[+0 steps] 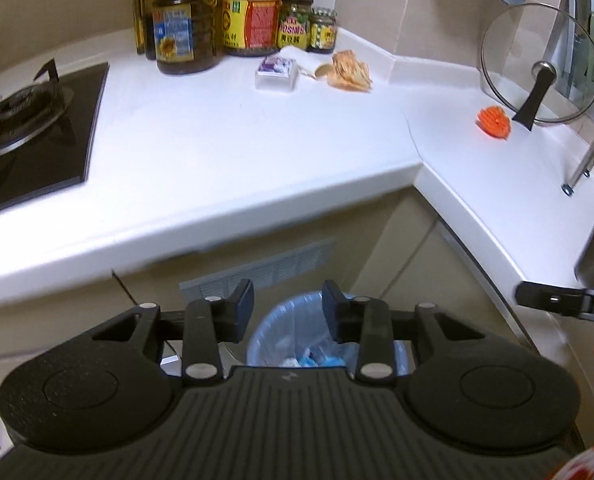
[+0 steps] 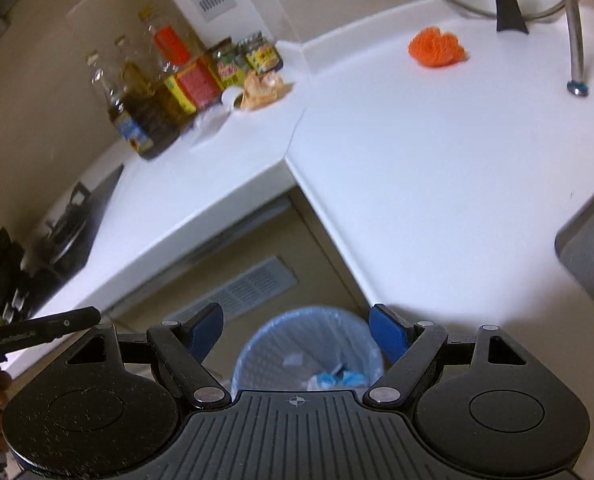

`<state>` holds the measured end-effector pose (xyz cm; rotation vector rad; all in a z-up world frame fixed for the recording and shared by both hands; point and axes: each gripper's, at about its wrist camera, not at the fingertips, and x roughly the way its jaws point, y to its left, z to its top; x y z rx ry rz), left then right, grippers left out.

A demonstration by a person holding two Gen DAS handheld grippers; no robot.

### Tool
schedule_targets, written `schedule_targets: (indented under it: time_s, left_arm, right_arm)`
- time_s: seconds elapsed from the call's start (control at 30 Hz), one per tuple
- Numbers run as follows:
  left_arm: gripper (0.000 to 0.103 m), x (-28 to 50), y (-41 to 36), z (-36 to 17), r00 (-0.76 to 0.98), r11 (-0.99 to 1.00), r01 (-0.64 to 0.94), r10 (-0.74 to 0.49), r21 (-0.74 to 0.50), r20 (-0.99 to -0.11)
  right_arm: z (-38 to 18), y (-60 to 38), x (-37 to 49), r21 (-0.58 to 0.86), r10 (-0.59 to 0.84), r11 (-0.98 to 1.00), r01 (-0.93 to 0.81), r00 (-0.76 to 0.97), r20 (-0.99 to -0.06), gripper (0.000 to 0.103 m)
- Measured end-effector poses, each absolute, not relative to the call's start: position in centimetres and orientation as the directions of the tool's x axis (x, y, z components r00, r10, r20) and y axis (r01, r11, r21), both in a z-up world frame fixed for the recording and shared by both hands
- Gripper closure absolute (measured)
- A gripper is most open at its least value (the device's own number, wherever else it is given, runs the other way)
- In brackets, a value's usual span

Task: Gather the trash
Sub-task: 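Raise both open tools from the bin back toward the counter, then move left tool toward toothpick box while right tool approaches crumpled orange bag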

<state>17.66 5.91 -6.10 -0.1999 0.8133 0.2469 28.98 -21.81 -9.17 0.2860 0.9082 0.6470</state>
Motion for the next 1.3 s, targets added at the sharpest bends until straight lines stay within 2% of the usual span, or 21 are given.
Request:
schedule_targets:
  time_s: [0.17, 0.4, 0.53, 0.73, 1.3]
  left_arm:
    - [0.067, 21.4, 8.5, -5.2, 0.685, 0.966, -0.247, 0.121, -0.074, -0.719]
    - [0.056, 28.2, 12.1, -4.0, 0.719, 0.984, -0.168, 0.087, -0.051, -0.689]
    - [0.056, 32.4, 13.8, -3.7, 0.733, 0.990, -0.135, 0.068, -0.047, -0.677]
    - [0.044, 38.3, 16.2, -3.9, 0.749, 0.993, -0.102, 0.042, -0.052, -0.662]
    - [0.037, 49.9, 18.8, -6.7, 0.737, 0.999, -0.052, 0.030, -0.012, -0.676]
  right_arm:
    - [-7.3, -21.4, 30.5, 0.474, 0.617, 0.787, -0.395, 0.512, -0.598, 0.023]
    - [-6.2, -20.4, 34.3, 0.440, 0.539, 0.839, -0.320, 0.604, -0.588, 0.023]
    - [-6.3, -19.3, 36.6, 0.417, 0.495, 0.864, -0.282, 0.633, -0.596, 0.023]
    - [-6.5, -17.1, 40.1, 0.398, 0.457, 0.882, -0.251, 0.660, -0.597, 0.023]
    - [-6.6, -10.6, 48.0, 0.358, 0.442, 0.892, -0.275, 0.696, -0.566, 0.023]
